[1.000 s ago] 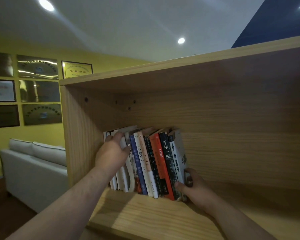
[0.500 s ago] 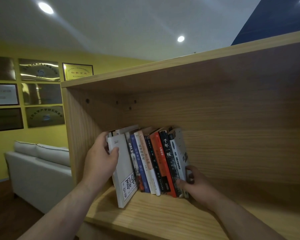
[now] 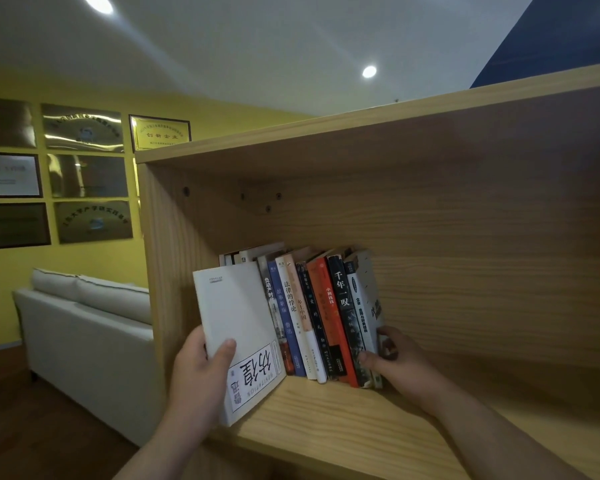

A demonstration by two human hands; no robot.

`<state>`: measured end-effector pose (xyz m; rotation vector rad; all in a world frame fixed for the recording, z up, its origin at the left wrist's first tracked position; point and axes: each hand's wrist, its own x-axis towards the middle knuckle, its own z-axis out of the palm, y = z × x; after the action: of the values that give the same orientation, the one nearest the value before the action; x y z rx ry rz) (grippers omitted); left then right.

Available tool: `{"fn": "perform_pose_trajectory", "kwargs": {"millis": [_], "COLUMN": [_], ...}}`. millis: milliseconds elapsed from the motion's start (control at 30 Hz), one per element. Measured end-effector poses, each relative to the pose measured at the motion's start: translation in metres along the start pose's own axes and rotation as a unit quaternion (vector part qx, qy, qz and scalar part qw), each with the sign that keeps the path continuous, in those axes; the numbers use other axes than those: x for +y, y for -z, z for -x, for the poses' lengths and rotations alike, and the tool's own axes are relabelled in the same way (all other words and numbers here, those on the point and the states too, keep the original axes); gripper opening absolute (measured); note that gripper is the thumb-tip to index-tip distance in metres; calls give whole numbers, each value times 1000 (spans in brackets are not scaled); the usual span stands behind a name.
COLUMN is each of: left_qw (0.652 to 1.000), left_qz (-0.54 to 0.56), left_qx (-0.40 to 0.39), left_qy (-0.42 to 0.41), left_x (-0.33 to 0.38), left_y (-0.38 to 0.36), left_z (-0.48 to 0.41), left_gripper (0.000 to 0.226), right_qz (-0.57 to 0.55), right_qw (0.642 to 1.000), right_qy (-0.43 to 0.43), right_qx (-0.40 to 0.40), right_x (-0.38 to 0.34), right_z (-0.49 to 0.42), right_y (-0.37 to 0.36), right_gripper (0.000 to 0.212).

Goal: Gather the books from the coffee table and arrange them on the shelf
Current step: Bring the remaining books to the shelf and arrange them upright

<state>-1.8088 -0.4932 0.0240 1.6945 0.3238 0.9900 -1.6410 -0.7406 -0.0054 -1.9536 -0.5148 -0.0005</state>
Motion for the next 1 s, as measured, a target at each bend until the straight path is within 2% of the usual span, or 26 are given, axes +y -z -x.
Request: {"fn": "perform_pose_trajectory", "kwargs": {"millis": [100, 267, 333, 433, 500, 600, 633, 667, 733, 800, 867, 933, 1000], "left_qw": [999, 997, 997, 996, 992, 974, 965, 955, 946, 956, 973, 991, 994], "left_qz": [45, 69, 61, 12, -22, -54, -75, -102, -129, -119, -100, -41, 23], "left_qx": [12, -32, -51, -86, -115, -201, -230, -253, -260, -217, -134, -69, -102], "left_qy": [6, 27, 20, -2, -39, -87, -105, -120, -143, -157, -156, -105, -19], "left_x": [10, 25, 29, 35, 43, 62, 70, 77, 91, 102, 103, 98, 90], "left_y": [20, 33, 32, 28, 27, 25, 24, 22, 18, 18, 20, 24, 20], "left_z": [17, 30, 34, 39, 40, 45, 48, 52, 61, 66, 67, 69, 78], "left_gripper": [16, 19, 21, 19, 18, 21, 23, 25, 23, 19, 16, 21, 40], "right_qz": [16, 21, 33, 4, 6, 125, 165, 181, 122, 45, -17, -100, -183], "right_qw": [1000, 1000, 998, 990, 978, 961, 953, 948, 961, 974, 980, 980, 972], "right_qy": [-6, 1, 18, 68, 147, 237, 251, 259, 241, 210, 171, 115, 48], "right_qx": [13, 13, 43, 127, 150, 70, 51, 46, 57, 77, 100, 126, 138], "right_x": [-1, -15, -23, -45, -71, -114, -126, -135, -146, -149, -147, -141, -130], "right_z": [1, 14, 23, 43, 61, 87, 93, 98, 108, 117, 127, 136, 141], "right_y": [1, 0, 0, 3, 10, 22, 25, 28, 33, 38, 46, 55, 59], "right_gripper": [78, 53, 46, 40, 39, 57, 56, 47, 17, 17, 15, 10, 12]}}
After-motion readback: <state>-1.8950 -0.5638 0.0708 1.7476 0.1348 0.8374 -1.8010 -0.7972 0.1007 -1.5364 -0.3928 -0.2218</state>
